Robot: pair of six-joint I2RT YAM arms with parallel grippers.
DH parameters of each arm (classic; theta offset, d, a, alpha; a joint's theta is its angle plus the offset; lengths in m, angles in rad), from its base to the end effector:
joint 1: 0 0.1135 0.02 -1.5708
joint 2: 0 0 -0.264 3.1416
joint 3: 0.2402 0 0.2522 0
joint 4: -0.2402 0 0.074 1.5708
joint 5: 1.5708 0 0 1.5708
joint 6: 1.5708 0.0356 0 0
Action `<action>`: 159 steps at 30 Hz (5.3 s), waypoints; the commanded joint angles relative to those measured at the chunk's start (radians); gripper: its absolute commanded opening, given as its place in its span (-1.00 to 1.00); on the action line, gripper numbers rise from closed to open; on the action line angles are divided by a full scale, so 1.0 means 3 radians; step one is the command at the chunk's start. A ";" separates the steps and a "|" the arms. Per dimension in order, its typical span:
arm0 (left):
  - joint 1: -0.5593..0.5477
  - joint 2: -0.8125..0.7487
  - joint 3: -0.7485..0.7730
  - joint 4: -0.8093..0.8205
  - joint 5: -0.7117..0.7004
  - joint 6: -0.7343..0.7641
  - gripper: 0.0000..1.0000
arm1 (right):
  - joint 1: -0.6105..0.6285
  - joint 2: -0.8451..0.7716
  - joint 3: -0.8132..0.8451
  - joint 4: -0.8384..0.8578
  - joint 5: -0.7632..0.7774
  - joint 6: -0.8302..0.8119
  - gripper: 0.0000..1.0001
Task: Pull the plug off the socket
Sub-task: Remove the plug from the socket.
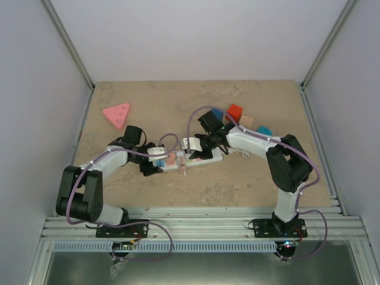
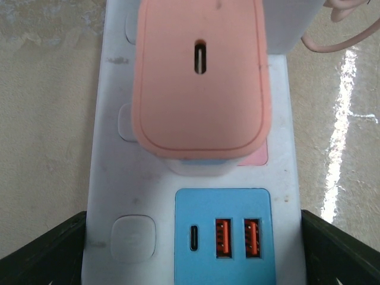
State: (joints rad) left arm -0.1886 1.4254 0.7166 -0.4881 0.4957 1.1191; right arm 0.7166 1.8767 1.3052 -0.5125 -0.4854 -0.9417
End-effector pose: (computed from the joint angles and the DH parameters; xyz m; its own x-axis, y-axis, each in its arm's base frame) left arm 0.2377 -0.0626 0.1628 -0.0972 0.8243 -0.5578 0.9692 0.2059 0.1353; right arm 0.2812 0.2669 0.1900 0.2106 -0.7649 -0.6087 -0.9775 -0.1613 -0.1356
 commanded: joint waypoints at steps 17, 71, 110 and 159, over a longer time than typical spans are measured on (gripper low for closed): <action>0.0015 -0.0228 -0.0058 0.0223 0.0319 0.0038 -1.00 | -0.0067 -0.0230 -0.0217 -0.0102 -0.0364 -0.0203 -0.97; 0.0015 -0.0267 -0.0082 0.0295 0.0321 -0.0011 -1.00 | 0.0145 -0.0331 -0.0167 0.0030 0.0112 0.0036 -0.99; 0.0016 -0.0298 -0.0108 0.0348 0.0306 -0.0044 -1.00 | 0.0071 -0.0371 -0.0256 0.0039 0.0136 -0.0011 -0.99; 0.0017 -0.0313 -0.0127 0.0369 0.0290 -0.0033 -1.00 | 0.0388 -0.0421 -0.0264 0.0184 0.0686 0.0058 -0.99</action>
State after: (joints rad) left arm -0.1894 1.3506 0.6662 -0.4492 0.5247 1.1252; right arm 0.7929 1.7733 1.2331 -0.4797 -0.3206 -0.9276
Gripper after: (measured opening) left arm 0.854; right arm 0.288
